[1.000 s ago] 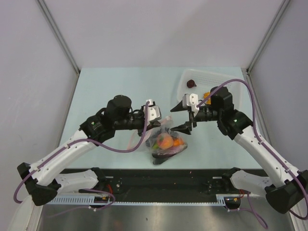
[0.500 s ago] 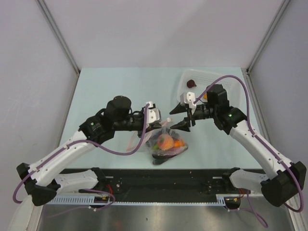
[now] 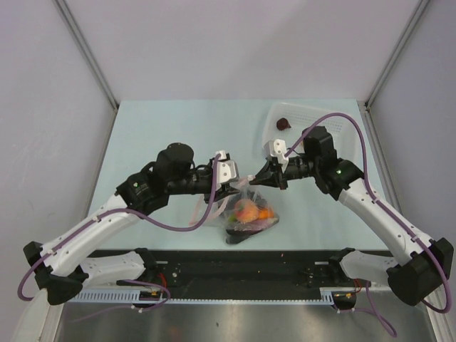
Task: Place the food in the zip-top bag and seal the zipper
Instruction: Zip the zipper food storage bag at the center of the board.
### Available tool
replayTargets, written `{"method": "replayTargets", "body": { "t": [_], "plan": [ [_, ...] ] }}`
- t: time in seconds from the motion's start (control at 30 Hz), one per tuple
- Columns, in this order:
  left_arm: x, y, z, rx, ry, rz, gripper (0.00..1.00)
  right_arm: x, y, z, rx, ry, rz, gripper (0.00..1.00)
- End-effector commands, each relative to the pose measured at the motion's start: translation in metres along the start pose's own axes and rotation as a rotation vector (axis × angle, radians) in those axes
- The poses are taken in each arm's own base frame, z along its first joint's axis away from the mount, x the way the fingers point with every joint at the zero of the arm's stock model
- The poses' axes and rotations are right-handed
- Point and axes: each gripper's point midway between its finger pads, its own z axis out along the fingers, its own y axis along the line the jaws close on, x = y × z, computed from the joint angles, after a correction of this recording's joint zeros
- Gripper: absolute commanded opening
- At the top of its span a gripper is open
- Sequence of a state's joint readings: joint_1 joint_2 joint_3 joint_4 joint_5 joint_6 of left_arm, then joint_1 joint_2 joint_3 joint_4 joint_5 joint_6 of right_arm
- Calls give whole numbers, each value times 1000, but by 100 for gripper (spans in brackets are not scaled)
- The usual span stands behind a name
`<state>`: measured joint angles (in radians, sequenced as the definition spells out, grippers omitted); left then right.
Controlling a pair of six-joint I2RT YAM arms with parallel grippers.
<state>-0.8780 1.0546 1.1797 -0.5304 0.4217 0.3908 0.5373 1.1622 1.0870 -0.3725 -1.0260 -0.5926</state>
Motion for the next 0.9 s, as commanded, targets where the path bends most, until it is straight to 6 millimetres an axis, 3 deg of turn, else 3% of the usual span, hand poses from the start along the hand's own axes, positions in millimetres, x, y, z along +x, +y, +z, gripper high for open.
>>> {"method": "replayTargets", "body": {
  "t": [0.0, 0.2, 0.4, 0.73, 0.87],
  "plan": [
    [-36, 12, -4, -71, -93, 14, 47, -23, -1, -4, 19, -36, -53, 0],
    [-44, 14, 8, -61, -97, 25, 50, -27, 2, -5, 17, -45, -73, 0],
    [-48, 14, 22, -40, -96, 23, 46, -32, 4, -6, 18, -55, -83, 0],
    [-47, 10, 28, -13, -99, 23, 9, -38, 7, -10, 26, -63, -97, 0],
    [-33, 5, 26, -4, -53, -2, 3, -43, 2, -16, 60, -72, -95, 0]
  ]
}}
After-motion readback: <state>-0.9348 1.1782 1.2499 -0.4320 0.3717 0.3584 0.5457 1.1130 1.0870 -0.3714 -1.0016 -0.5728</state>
